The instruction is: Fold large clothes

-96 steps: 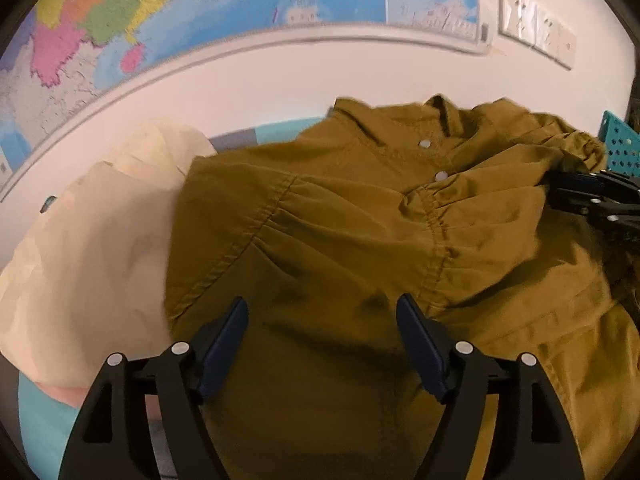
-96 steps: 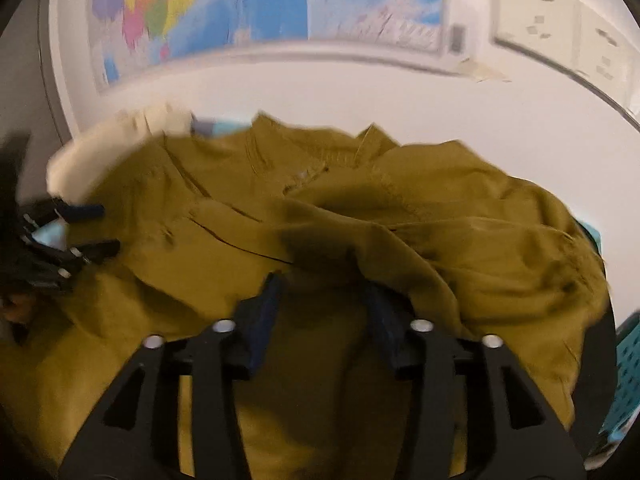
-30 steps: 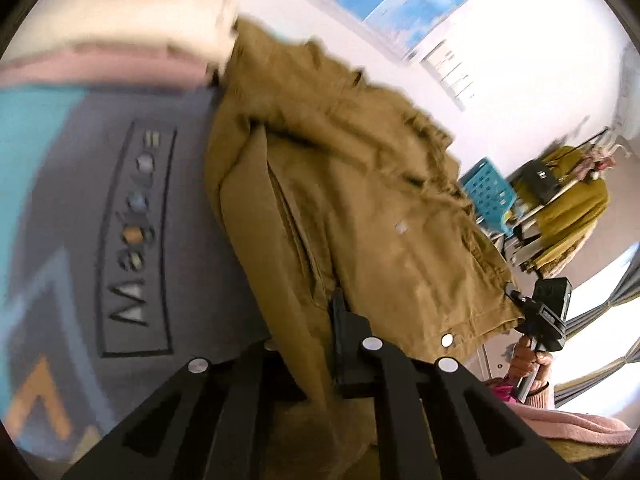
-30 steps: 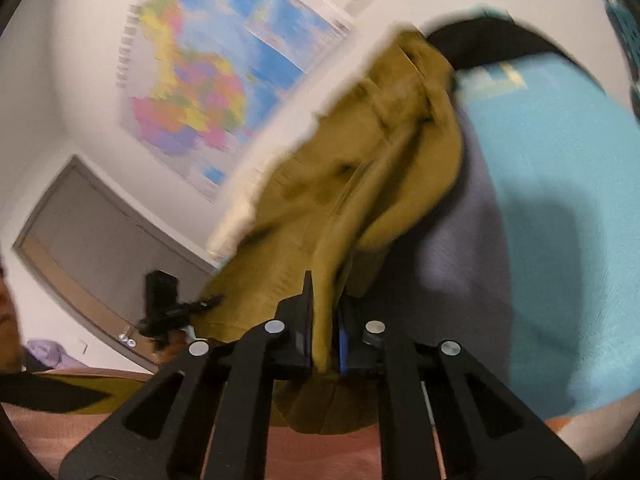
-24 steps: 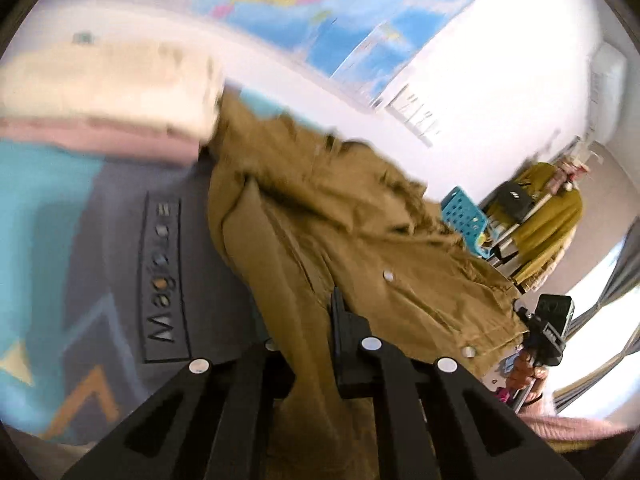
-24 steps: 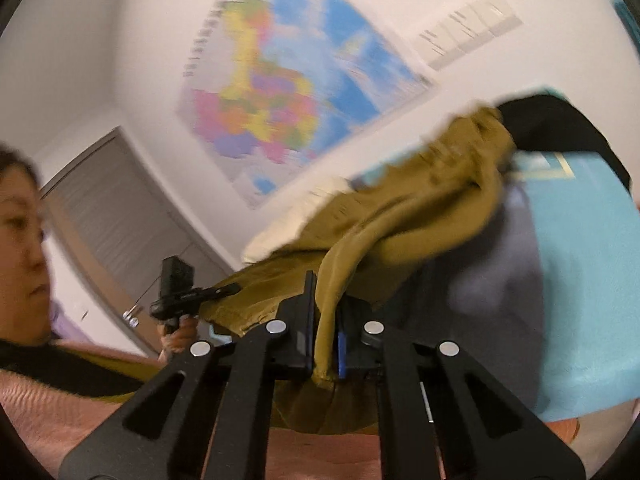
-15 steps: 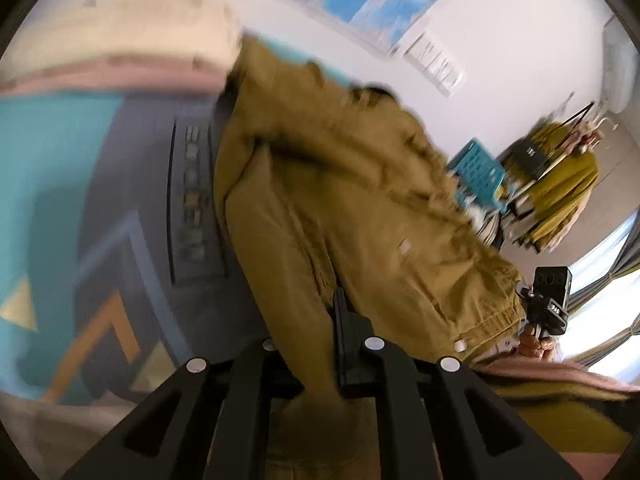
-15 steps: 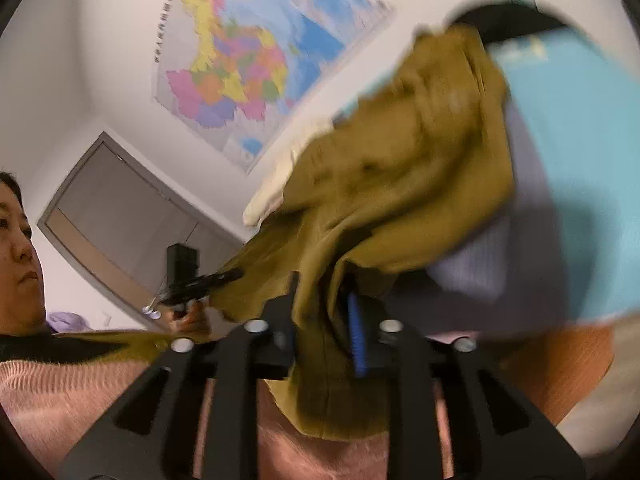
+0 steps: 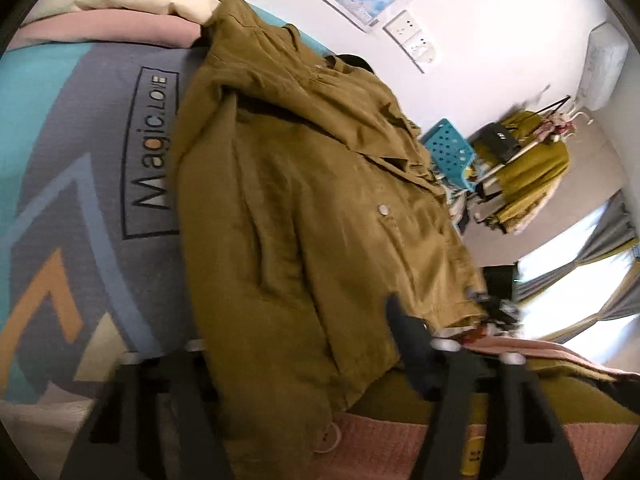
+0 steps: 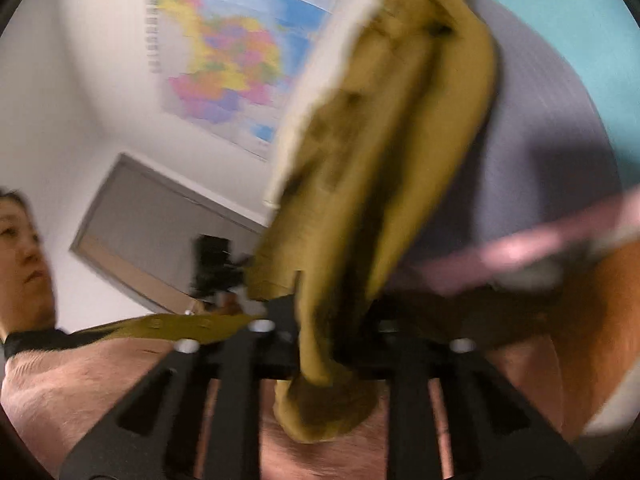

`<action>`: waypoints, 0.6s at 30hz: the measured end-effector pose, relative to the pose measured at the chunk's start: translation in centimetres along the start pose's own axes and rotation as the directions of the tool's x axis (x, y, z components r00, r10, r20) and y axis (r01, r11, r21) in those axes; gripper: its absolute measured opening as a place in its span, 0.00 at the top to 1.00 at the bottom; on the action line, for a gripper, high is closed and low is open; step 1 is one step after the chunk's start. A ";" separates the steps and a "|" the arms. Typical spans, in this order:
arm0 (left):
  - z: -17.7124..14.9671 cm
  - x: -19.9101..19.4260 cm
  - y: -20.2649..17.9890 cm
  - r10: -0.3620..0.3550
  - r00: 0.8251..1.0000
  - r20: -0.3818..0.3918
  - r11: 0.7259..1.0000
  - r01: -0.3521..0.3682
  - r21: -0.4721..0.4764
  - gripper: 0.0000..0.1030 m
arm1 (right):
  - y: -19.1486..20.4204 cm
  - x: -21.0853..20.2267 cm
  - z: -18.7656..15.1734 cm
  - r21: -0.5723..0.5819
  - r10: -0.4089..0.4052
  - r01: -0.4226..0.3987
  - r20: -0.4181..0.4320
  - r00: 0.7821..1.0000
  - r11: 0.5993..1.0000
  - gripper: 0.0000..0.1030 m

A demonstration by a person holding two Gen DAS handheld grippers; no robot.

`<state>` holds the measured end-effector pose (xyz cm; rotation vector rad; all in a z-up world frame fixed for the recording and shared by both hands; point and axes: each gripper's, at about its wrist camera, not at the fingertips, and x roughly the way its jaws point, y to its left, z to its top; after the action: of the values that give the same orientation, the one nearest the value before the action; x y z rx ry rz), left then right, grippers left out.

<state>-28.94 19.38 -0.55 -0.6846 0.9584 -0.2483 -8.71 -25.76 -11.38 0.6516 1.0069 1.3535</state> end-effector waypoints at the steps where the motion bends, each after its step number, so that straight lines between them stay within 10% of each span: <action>1: 0.2 0.0 0.2 0.027 1.000 0.005 0.999 -0.027 -0.019 0.92 | 0.9 -0.2 0.4 -0.026 -0.005 0.005 0.017 1.000 1.000 0.88; 18: 7.4 -5.7 -4.2 -0.007 0.974 0.227 0.999 -0.003 0.043 0.92 | 10.7 -1.2 11.4 -0.254 -0.052 0.101 0.194 0.980 0.962 0.91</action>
<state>-25.74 22.09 8.80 -0.6591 0.7315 -0.1867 -3.82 -23.49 3.35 0.5221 0.6812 1.3034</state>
